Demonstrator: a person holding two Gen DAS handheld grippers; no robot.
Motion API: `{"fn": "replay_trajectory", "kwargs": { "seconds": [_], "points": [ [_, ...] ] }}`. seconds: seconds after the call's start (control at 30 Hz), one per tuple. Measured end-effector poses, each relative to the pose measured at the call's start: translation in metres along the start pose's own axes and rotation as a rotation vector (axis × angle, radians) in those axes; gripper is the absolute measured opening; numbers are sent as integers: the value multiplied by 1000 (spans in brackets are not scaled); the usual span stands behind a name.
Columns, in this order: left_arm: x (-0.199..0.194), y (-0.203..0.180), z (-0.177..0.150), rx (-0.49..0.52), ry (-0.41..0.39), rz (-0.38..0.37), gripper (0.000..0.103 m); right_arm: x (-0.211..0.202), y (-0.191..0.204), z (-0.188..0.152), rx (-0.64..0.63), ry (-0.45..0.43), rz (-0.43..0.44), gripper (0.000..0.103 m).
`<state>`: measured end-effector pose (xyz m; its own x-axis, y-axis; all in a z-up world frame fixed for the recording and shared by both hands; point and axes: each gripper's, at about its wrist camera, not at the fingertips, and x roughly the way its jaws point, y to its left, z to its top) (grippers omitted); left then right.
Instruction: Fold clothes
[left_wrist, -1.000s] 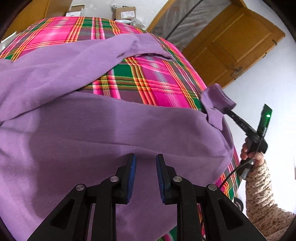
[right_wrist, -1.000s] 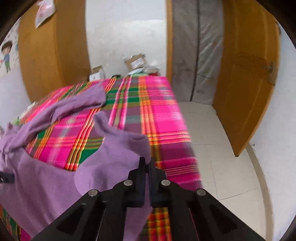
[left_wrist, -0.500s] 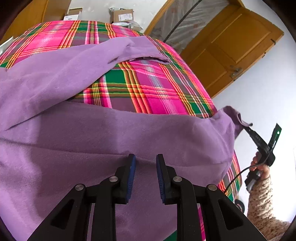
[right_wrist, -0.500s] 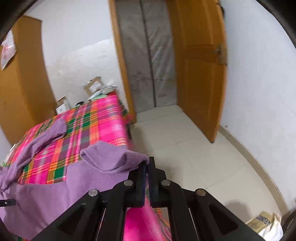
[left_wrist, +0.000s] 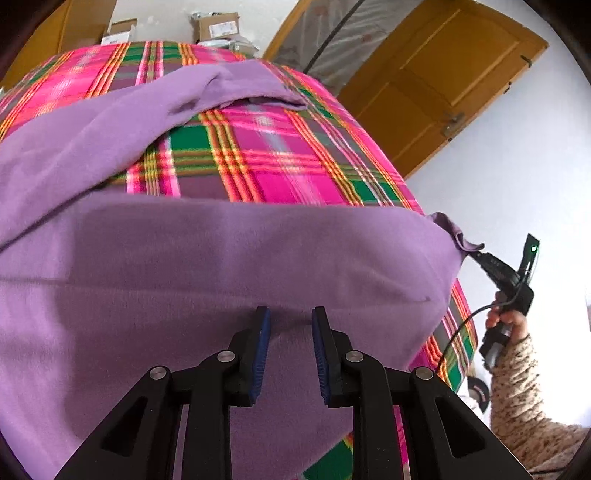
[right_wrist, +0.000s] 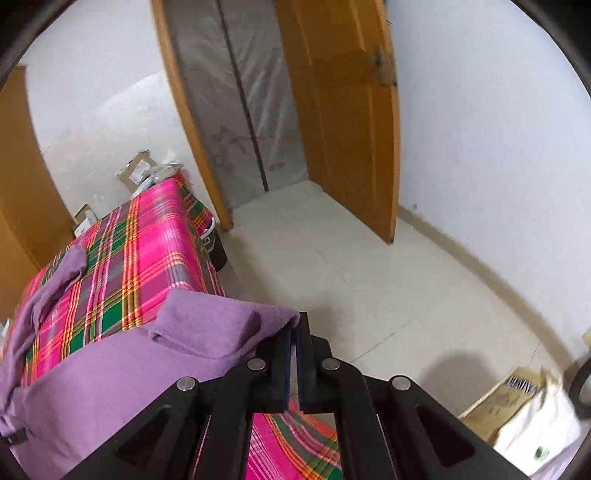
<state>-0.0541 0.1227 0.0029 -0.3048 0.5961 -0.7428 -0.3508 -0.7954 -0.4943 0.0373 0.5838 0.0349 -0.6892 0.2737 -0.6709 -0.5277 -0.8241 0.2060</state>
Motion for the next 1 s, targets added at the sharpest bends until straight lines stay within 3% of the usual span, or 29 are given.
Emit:
{"fn": "replay_trajectory", "kwargs": {
  "seconds": [0.67,0.77,0.87,1.0],
  "points": [
    [-19,12,-38,-33,-1,-97,24,17,-23,-7,188,80,-70,4],
    [-30,21,-40,-54,-32,-88,25,8,-18,-3,163,61,-100,6],
    [-45,32,-41,-84,-81,-80,25,-3,-9,2,123,29,-176,21],
    [-75,52,-38,-120,-165,-35,25,-24,16,9,50,-29,-190,21]
  ]
}}
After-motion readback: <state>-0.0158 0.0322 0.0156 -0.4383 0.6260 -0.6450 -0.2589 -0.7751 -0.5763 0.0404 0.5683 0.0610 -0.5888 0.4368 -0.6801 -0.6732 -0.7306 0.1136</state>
